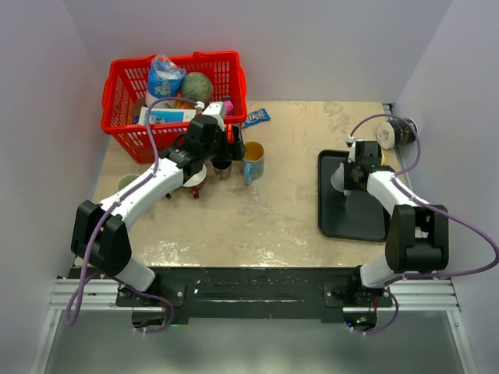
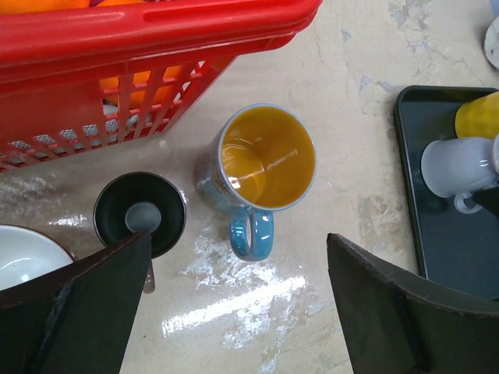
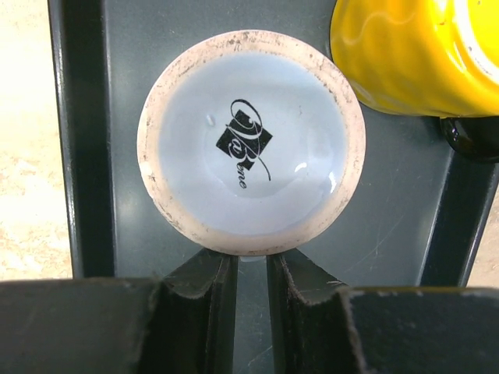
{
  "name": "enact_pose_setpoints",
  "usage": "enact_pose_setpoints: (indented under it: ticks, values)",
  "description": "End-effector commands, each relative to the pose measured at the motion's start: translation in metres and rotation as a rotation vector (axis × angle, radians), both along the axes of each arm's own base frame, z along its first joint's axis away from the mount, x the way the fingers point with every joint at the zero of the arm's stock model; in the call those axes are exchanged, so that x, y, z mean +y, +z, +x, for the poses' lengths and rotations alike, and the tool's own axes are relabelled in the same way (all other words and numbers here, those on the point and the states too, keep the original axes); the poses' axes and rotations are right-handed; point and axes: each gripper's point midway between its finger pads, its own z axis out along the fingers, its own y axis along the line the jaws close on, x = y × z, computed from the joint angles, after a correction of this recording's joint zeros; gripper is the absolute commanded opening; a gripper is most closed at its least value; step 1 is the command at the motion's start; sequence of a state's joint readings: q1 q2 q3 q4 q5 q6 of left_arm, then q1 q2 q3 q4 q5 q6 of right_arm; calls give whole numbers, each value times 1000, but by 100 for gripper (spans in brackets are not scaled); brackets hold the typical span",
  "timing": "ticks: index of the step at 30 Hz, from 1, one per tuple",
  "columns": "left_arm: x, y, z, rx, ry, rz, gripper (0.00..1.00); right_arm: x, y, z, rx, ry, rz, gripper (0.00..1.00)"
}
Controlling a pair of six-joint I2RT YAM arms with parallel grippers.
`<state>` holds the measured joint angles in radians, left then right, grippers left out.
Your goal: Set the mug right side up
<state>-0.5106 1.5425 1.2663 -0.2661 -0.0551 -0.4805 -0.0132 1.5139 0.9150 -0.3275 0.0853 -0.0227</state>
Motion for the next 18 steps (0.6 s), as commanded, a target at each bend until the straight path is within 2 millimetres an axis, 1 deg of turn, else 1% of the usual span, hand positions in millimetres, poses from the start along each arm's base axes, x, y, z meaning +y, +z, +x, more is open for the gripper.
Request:
enact_pose_setpoints:
  ticks: [1, 3, 4, 5, 7, 9, 13, 14, 15, 18]
  values:
    - [1, 22, 1, -53, 5, -53, 98, 8, 8, 13, -29, 16, 31, 0]
    - [0, 24, 1, -56, 2, -61, 98, 17, 18, 18, -47, 44, 75, 0]
    - [-1, 25, 0, -57, -2, -66, 98, 19, 22, 20, -57, 4, 105, 0]
    - [-2, 26, 0, -59, -4, -71, 98, 29, 30, 23, -66, 18, 156, 0]
    - [-3, 28, -1, -62, -10, -78, 98, 38, 39, 26, -78, 2, 223, 0]
    - [-4, 30, -1, -66, -14, -84, 98, 50, 53, 29, -108, 4, 296, 0]
    - [-6, 32, -2, -72, -23, -95, 98, 70, 72, 29, -147, -33, 447, 0]
    - [-9, 34, -3, -74, -42, -107, 98, 73, 76, 29, -153, -33, 470, 0]
    - [-10, 35, -4, -75, -48, -113, 98, 82, 84, 27, -158, -30, 526, 0]
    - [-17, 39, -6, -77, -80, -140, 98, 93, 97, 27, -191, -23, 603, 0]
